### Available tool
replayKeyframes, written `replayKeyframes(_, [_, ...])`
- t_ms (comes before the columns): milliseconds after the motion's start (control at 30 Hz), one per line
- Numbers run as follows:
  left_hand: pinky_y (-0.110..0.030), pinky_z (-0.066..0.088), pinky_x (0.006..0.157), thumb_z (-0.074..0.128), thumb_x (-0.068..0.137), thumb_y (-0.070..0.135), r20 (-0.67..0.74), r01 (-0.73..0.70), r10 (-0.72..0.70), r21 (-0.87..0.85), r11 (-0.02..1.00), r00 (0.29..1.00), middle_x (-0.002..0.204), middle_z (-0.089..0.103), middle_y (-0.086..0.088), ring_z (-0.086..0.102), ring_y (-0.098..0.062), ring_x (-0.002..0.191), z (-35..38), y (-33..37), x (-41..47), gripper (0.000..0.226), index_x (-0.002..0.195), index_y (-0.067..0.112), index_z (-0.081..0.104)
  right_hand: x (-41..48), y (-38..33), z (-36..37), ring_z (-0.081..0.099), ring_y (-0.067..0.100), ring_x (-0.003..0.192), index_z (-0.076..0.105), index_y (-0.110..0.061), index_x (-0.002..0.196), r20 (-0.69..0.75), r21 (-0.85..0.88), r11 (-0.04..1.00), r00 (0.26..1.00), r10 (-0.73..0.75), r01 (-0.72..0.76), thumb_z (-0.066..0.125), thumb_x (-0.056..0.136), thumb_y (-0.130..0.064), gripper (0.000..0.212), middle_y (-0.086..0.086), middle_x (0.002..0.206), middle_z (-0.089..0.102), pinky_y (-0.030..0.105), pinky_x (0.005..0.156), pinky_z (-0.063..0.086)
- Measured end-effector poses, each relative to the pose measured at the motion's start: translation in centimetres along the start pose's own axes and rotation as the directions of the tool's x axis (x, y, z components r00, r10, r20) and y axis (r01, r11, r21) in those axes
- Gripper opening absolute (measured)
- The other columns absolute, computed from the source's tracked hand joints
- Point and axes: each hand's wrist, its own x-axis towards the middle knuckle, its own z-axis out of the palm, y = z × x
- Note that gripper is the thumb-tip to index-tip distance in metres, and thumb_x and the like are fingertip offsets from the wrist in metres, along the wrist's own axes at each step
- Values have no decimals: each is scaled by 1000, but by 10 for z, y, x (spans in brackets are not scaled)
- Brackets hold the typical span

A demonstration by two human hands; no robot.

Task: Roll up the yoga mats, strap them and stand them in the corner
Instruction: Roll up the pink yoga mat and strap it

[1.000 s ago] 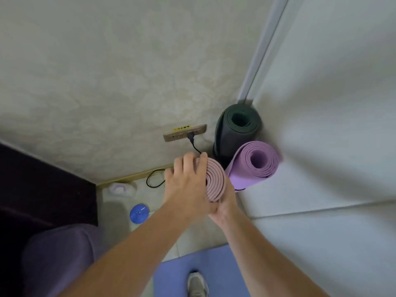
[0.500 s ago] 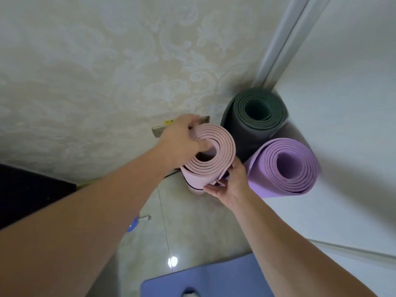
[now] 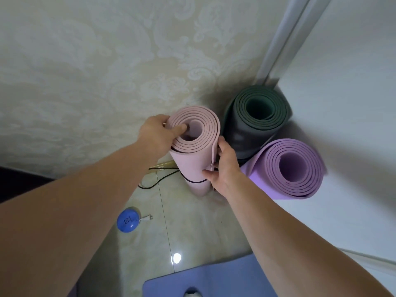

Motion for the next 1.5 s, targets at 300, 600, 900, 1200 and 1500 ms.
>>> replayKeyframes(300, [-48,63,65,75,80,11,118,280,-263,-165,946,958,107,67,-14,68,-31,92,14,-7,-39,35,110,10,56,-22,6,-14,63,31,90,68,-26,104,-62,-55,995,995,81,-84,45,95,-56,39,7,101,68,60,94,50])
replayKeyframes(600, [-53,62,74,72,84,10,18,225,-231,-317,921,973,102,64,-9,68,-32,96,5,-15,-46,31,102,17,49,-29,9,3,68,31,103,71,-21,111,-18,41,998,999,47,-47,51,93,-46,37,10,109,74,50,91,56])
replayKeyframes(900, [-47,64,71,81,82,21,126,243,-207,-484,841,970,114,70,-11,72,-32,99,16,-21,-21,48,123,15,56,-8,0,-3,60,19,108,69,-27,111,2,-13,999,1000,-31,32,46,96,-57,41,-5,111,70,37,92,47])
replayKeyframes(1200, [-49,63,70,73,85,20,35,217,-216,-280,935,976,101,70,-16,72,-35,90,4,-15,-31,16,90,12,59,-22,-6,0,57,30,112,63,-30,123,-14,-164,986,999,28,-30,40,95,-65,51,1,121,63,45,90,50])
replayKeyframes(1500, [-49,60,84,75,86,13,-82,94,-133,-369,925,988,94,70,-11,72,-29,91,11,-18,-13,21,84,22,56,-7,-6,6,61,14,93,67,-23,108,35,-15,997,996,-77,77,45,100,-38,28,-7,93,71,32,75,50])
